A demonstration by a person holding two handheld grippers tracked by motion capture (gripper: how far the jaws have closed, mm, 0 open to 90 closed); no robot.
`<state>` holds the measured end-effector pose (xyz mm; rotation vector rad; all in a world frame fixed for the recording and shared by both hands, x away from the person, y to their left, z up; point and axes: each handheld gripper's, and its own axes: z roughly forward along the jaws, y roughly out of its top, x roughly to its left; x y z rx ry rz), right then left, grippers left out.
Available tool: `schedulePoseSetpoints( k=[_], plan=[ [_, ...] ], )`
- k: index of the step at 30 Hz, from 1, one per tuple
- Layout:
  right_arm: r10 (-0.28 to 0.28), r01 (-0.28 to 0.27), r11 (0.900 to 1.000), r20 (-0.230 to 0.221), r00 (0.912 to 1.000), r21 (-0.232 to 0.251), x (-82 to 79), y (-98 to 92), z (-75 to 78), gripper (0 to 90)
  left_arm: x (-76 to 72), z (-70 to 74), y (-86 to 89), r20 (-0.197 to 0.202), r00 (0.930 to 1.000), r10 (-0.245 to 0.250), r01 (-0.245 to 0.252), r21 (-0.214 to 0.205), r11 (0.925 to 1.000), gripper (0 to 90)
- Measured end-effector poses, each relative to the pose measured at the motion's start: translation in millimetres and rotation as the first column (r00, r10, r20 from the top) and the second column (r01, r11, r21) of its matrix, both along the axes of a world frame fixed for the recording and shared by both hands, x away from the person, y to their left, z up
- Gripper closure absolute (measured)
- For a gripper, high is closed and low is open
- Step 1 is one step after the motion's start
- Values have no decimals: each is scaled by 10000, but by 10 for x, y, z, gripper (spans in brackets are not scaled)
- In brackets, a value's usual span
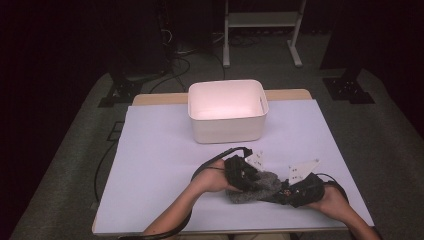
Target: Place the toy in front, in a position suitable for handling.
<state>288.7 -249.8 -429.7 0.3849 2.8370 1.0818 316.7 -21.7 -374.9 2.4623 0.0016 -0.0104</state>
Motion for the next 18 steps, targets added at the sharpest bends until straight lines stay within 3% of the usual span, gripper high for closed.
schedulePoseSetpoints(
  k=[3,9,18],
  plan=[
    [91,-91,10000,-104,9999,15,15,17,13,558,-14,4,40,32,10000,73,-73,-78,9999,808],
    [446,-440,9983,-150,9989,381,103,137,37,560,-8,72,221,47,9996,287,-287,93,9995,808],
    [1311,-1298,9888,-131,9913,740,304,755,57,560,9,211,675,211,9949,987,-996,467,9939,806]
  ],
)
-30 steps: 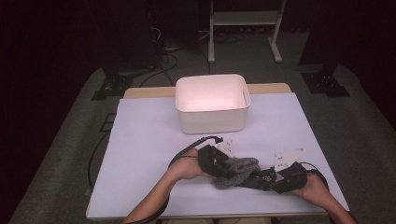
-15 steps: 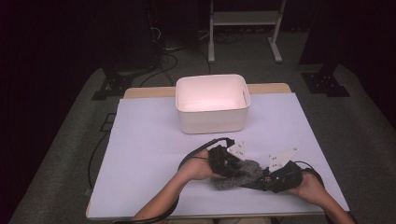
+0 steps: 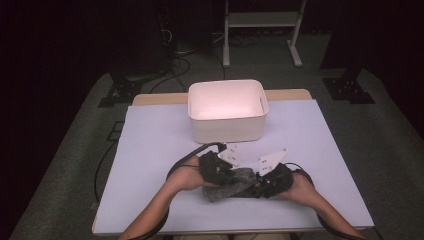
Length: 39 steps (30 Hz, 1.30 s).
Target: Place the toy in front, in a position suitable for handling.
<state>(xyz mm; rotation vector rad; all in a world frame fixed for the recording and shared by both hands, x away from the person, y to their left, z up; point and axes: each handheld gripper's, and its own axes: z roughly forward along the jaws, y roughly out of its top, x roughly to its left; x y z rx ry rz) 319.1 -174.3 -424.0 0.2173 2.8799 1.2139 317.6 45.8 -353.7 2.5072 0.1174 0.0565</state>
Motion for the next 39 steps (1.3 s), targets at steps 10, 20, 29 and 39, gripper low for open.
schedulePoseSetpoints(
  k=[10,20,29,39],
  plan=[
    [333,-332,9994,-203,9992,85,126,318,-13,560,16,-158,359,-317,9981,522,-527,-176,9985,809],
    [192,-193,9998,-160,9997,-58,98,199,-68,560,9,-81,718,-120,9939,1094,-1093,40,9940,816],
    [-289,284,9995,-300,9991,-164,70,-91,-65,560,-61,131,1279,152,9770,2129,-2116,-605,9755,816],
    [-319,314,9993,-211,9993,-225,57,-107,-66,559,-168,407,1945,904,9315,3522,-3539,20,9353,813]
  ],
)
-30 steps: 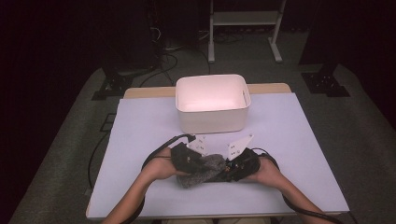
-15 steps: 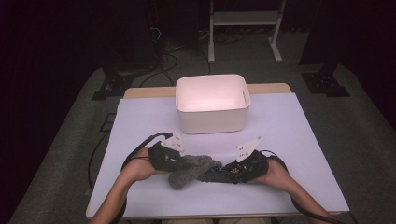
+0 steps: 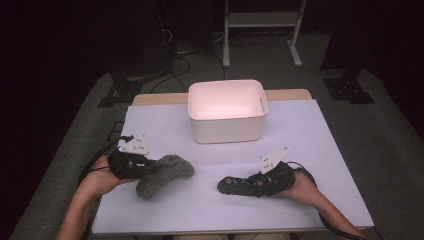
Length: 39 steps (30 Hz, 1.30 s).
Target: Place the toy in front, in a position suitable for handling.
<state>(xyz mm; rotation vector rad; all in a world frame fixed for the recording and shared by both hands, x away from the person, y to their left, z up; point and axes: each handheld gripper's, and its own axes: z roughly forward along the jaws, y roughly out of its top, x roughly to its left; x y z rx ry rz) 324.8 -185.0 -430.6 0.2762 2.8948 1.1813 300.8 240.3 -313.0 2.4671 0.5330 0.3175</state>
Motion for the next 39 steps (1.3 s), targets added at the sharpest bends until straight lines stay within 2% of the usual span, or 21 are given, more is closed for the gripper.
schedulePoseSetpoints(
  k=[2,4,8,12,14,17,19,27,29,31,34,39],
  plan=[
    [21,-21,10000,11,10000,3,5,0,0,558,-8,35,38,95,9999,129,-131,128,9998,812],
    [19,-19,10000,-34,10000,4,10,0,0,558,-2,6,21,54,9999,154,-156,306,9994,810],
    [81,-81,10000,-16,10000,-12,23,5,1,555,75,-268,-121,-419,9991,55,-25,706,9975,796],
    [142,-142,9998,-7,9999,-105,40,16,7,553,141,-623,-318,-1105,9935,-275,312,314,9990,770],
    [71,-72,9999,-48,10000,-121,36,18,7,542,160,-793,-416,-1496,9876,-469,493,128,9987,745],
    [-114,115,9999,-436,9990,33,31,28,14,456,165,-984,-545,-1834,9808,-656,671,21,9977,702],
    [-211,222,9996,-638,9977,162,37,42,40,413,158,-1047,-598,-1962,9778,-741,746,-50,9972,685],
    [-121,182,9984,-1122,9936,536,116,93,145,373,111,-1067,-593,-1907,9790,-721,629,-540,9966,591],
    [-92,187,9972,-1306,9914,718,131,96,171,364,106,-1067,-620,-1942,9777,-796,734,-389,9965,547],
    [-148,239,9972,-1276,9917,703,149,98,204,359,103,-1053,-652,-1904,9785,-791,770,-186,9969,535],
    [-222,352,9952,-1400,9899,913,181,88,251,359,108,-995,-685,-1757,9802,-910,872,-294,9958,516],
    [-356,489,9943,-1379,9898,946,220,85,284,369,120,-924,-758,-1546,9828,-1008,965,-352,9947,481]
  ],
)
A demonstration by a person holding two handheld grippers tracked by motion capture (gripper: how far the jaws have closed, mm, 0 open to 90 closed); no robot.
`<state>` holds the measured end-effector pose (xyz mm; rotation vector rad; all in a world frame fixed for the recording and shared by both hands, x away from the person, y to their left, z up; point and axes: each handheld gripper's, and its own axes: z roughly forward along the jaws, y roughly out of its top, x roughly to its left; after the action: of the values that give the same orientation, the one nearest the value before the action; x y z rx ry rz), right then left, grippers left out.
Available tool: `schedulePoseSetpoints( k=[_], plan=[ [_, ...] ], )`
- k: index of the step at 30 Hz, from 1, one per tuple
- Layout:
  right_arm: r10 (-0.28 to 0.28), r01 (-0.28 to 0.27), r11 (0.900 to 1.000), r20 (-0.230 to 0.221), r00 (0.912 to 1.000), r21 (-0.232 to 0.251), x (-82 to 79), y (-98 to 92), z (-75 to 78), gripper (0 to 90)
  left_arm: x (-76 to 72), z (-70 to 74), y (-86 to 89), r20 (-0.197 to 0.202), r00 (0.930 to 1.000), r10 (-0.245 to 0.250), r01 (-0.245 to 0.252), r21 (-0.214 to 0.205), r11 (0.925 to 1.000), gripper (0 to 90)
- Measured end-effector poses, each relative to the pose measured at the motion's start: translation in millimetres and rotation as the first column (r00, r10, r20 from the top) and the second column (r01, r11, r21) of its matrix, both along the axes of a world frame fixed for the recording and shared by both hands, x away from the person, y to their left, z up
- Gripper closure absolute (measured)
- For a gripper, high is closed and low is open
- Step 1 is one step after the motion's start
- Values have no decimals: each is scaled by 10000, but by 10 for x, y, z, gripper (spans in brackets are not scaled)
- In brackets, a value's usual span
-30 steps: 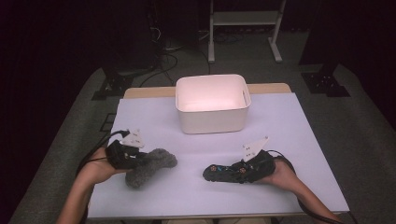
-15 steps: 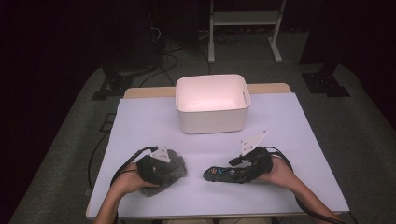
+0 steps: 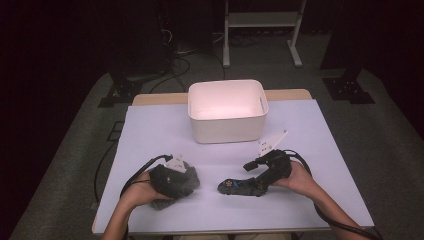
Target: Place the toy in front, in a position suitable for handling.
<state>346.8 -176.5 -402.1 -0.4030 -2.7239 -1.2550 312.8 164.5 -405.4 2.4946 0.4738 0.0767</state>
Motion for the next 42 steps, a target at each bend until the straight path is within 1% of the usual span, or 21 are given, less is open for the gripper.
schedulePoseSetpoints(
  k=[3,4,5,9,12,14,16,19,20,23,27,28,30,37,40,42],
  plan=[
    [-11,10,9999,-36,10000,-113,22,6,-21,370,11,28,-41,80,10000,-12,12,-56,10000,467],
    [-38,37,9999,-111,9999,-130,24,9,-34,369,16,32,-52,89,9999,-49,49,-62,10000,465],
    [-28,27,10000,-226,9997,-45,31,4,-47,372,17,33,-63,88,10000,-36,37,-73,10000,461],
    [-90,94,9999,-348,9994,111,35,-16,-67,381,16,20,-91,40,9999,-93,94,-190,9998,440],
    [-26,44,9997,-687,9976,256,41,-25,-91,391,8,13,-111,54,9999,-145,146,-222,9996,437],
    [-75,96,9995,-712,9974,288,34,-33,-95,401,4,5,-119,4,9999,-157,157,-266,9995,435],
    [5,24,9994,-814,9967,357,25,-41,-103,407,1,-3,-119,6,9999,-165,165,-235,9996,433],
    [180,-132,9991,-1157,9931,414,3,-33,-130,398,-1,-21,-114,-61,9999,-158,157,-235,9996,431],
    [224,-176,9990,-1197,9926,410,-7,-26,-136,397,-1,-25,-112,-75,9999,-155,153,-234,9996,431],
    [244,-210,9992,-1010,9946,353,-46,-12,-131,396,-8,-37,-113,-127,9998,-167,163,-283,9995,427],
    [391,-361,9989,-1041,9938,301,-108,5,-155,385,-13,-40,-109,-127,9998,-160,157,-282,9995,424],
    [415,-388,9988,-1022,9939,289,-126,11,-162,380,-15,-40,-107,-130,9998,-157,153,-275,9995,424],
    [410,-389,9989,-846,9956,261,-166,16,-166,379,-19,-42,-104,-119,9998,-130,127,-295,9995,424],
    [539,-529,9985,-739,9958,144,-269,41,-235,345,-22,-58,-90,-167,9998,-85,81,-284,9996,421],
    [582,-579,9983,-547,9968,66,-329,54,-270,339,-32,-61,-84,-152,9998,-89,85,-274,9996,420],
    [604,-606,9981,-233,9979,-96,-408,68,-312,330,-41,-65,-75,-164,9998,-89,84,-325,9994,420]
  ],
)
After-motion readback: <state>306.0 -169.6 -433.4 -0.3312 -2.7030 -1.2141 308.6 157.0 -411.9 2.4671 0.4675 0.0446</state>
